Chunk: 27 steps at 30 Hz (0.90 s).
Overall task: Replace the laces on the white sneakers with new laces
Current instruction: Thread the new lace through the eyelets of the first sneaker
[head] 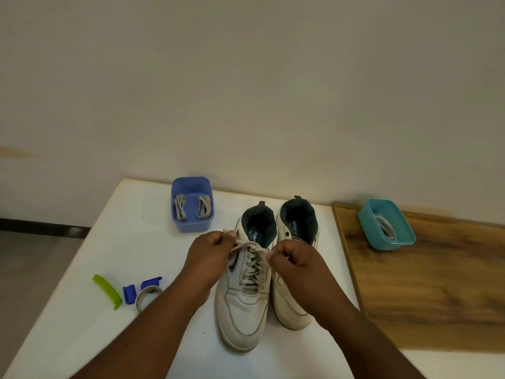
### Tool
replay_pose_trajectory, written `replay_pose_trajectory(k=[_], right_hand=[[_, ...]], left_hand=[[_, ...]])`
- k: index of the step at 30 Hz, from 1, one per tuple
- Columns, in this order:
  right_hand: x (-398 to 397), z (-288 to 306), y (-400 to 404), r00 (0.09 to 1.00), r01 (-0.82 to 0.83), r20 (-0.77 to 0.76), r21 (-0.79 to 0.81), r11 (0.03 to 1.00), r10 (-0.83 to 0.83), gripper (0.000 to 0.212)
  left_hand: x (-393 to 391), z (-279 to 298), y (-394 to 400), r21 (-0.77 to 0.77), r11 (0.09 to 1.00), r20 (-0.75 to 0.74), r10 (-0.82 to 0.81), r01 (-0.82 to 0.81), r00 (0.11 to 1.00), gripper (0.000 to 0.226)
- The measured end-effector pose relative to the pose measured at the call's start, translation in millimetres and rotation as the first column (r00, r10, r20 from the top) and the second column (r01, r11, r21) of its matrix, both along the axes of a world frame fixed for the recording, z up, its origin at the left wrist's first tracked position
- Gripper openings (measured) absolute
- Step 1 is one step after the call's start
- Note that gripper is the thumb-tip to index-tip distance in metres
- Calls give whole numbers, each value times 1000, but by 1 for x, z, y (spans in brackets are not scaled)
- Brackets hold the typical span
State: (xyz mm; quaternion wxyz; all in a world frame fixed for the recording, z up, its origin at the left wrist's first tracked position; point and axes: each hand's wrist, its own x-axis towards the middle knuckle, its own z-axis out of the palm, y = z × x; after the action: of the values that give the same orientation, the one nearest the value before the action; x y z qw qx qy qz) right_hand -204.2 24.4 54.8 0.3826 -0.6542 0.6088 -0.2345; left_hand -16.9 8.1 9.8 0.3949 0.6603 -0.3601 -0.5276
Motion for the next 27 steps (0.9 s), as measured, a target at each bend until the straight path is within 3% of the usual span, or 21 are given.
replay_pose_trajectory(k=[2, 4, 7, 11, 14, 16, 18, 20, 24, 27], right_hand=[[-5, -3, 0, 991, -79, -95, 150, 986, 94, 45], [-9, -5, 1, 955, -132, -236, 197, 971, 178, 55], [-13, -5, 1, 946, -184, -225, 217, 959, 232, 53], [-14, -10, 2, 892, -221, -359, 187, 957, 276, 48], [-14, -12, 1, 864, -222, -416, 191, 956, 284, 45], [-14, -13, 1, 856, -222, -431, 192, 956, 285, 44], [-14, -14, 1, 856, -223, -431, 191, 956, 286, 44], [-14, -13, 1, 856, -229, -426, 198, 953, 294, 44], [-14, -8, 1, 869, -236, -392, 206, 950, 301, 45], [-13, -6, 0, 881, -234, -368, 209, 949, 298, 46]], left_hand=[[1, 1, -1, 16, 1000, -21, 12, -11, 1000, 27], [0, 4, -2, 30, 999, -60, 34, -33, 998, 28], [-3, 9, -2, 85, 993, -156, 91, -78, 984, 26], [-1, 10, -2, 212, 971, -322, 177, -111, 930, 23], [-3, 9, -3, 191, 963, -408, 252, -188, 877, 17], [-3, 7, -5, 52, 970, -333, 239, -235, 912, 15], [-4, 6, -7, -92, 982, -228, 141, -165, 963, 19], [-6, 6, -8, -133, 987, -198, 69, -96, 978, 21], [-5, 4, -9, -105, 973, -218, 177, -203, 960, 17], [-2, 3, -9, -279, 931, -41, 232, -234, 972, 15]])
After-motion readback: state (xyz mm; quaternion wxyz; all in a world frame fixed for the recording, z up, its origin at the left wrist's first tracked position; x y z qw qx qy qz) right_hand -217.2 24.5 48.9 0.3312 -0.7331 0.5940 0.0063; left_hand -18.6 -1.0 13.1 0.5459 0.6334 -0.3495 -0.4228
